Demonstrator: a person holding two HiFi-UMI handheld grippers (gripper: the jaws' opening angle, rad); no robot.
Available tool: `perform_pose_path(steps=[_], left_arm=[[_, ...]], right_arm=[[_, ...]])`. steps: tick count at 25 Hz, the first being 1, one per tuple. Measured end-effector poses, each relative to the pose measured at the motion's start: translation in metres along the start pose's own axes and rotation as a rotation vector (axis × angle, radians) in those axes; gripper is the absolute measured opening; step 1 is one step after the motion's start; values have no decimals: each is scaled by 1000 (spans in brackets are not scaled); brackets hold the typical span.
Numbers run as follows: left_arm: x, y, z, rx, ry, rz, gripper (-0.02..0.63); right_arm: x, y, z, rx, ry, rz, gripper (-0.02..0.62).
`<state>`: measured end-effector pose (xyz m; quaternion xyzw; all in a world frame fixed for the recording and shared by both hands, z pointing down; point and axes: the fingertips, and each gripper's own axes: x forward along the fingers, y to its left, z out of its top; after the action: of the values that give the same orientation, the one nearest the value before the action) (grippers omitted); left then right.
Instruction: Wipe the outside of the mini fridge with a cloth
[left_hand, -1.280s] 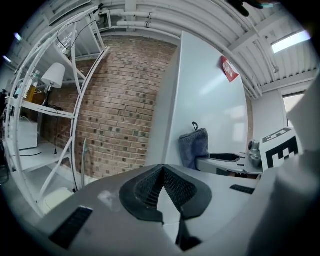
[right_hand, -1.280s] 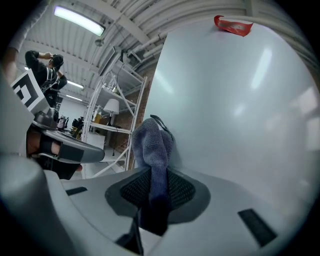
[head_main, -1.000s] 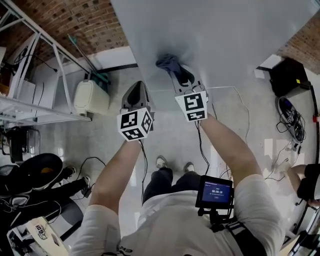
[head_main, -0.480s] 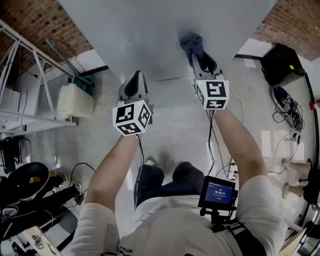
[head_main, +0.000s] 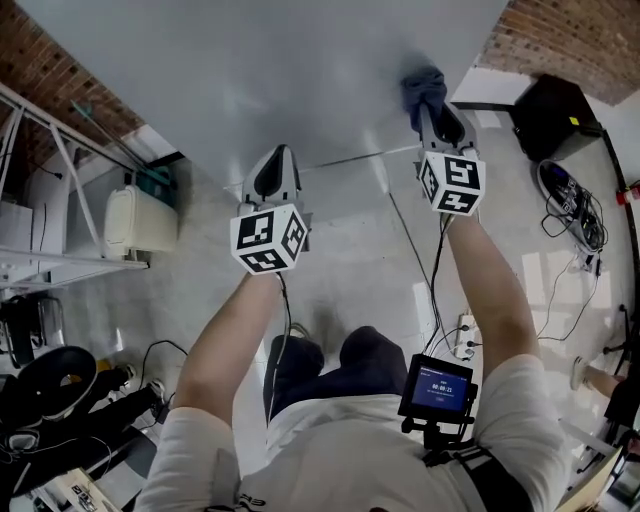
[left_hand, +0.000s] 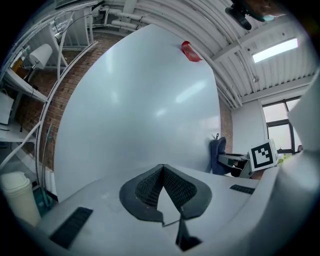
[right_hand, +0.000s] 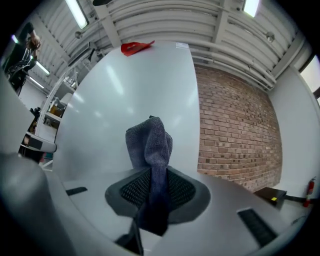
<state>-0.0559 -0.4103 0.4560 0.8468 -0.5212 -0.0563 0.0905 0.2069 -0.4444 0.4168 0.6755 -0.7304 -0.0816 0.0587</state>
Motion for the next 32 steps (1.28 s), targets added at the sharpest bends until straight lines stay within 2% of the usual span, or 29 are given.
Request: perform_pose_path(steps=[7,10,17,22,27,32], left_arm=[[8,-8,-8,8,1,3,0],[2,-3,-12,19,22,33,0],[-45,41,-27,18,109,166,0],[-77,83,-78,26,102,230,0],[-94,121,-148,38,62,246,0],[-97,165,-202,55,-3,256,0]], right_arm=[[-5,-3,-2,4,-12,7,86],[-13,18,-5,3,1,58,86],[-36,143,-36,54,110,293,86],[-49,237,-82,49,95,450,86],[-45,307,-151,52,62,515,86],[-33,370,-200,24,-26,561,86]])
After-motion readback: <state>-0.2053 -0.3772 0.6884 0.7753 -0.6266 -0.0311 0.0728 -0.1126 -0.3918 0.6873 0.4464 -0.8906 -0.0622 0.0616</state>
